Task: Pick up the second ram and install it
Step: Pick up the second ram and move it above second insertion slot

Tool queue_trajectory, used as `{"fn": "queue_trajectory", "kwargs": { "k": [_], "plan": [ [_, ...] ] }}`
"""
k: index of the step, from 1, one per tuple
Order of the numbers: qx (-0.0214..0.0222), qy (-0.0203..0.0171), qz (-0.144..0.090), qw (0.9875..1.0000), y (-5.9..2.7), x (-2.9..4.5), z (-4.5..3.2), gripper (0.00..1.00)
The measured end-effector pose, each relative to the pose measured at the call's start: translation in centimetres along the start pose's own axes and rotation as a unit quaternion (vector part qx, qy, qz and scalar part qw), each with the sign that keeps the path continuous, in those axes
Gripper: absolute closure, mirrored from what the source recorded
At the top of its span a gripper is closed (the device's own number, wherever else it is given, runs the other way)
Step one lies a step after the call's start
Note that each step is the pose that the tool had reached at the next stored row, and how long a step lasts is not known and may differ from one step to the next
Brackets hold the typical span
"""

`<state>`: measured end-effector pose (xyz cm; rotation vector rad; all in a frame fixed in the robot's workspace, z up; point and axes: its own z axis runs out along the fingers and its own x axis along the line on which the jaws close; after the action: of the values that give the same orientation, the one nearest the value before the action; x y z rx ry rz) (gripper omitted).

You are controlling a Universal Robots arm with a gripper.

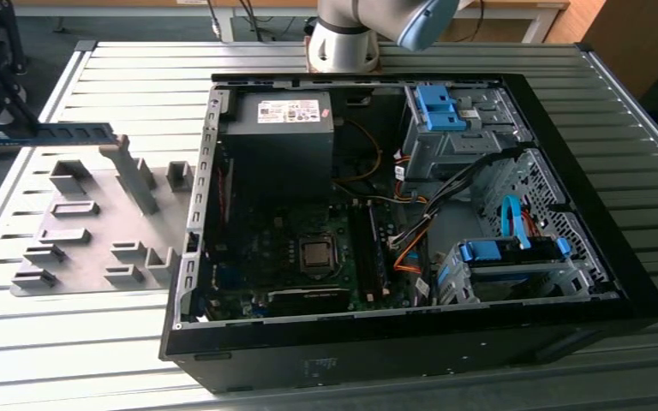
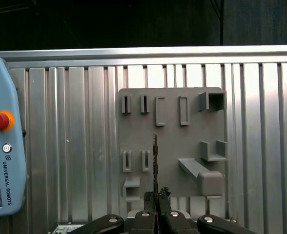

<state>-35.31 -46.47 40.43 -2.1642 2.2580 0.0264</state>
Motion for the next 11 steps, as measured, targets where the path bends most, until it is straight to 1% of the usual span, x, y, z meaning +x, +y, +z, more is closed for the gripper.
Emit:
{"fn": "queue_trajectory", "kwargs": {
  "k": [11],
  "plan": [
    [-0.0001,0.0,0.0,1.0,-0.35,-0.01,0.01,0.86]
  ]
}}
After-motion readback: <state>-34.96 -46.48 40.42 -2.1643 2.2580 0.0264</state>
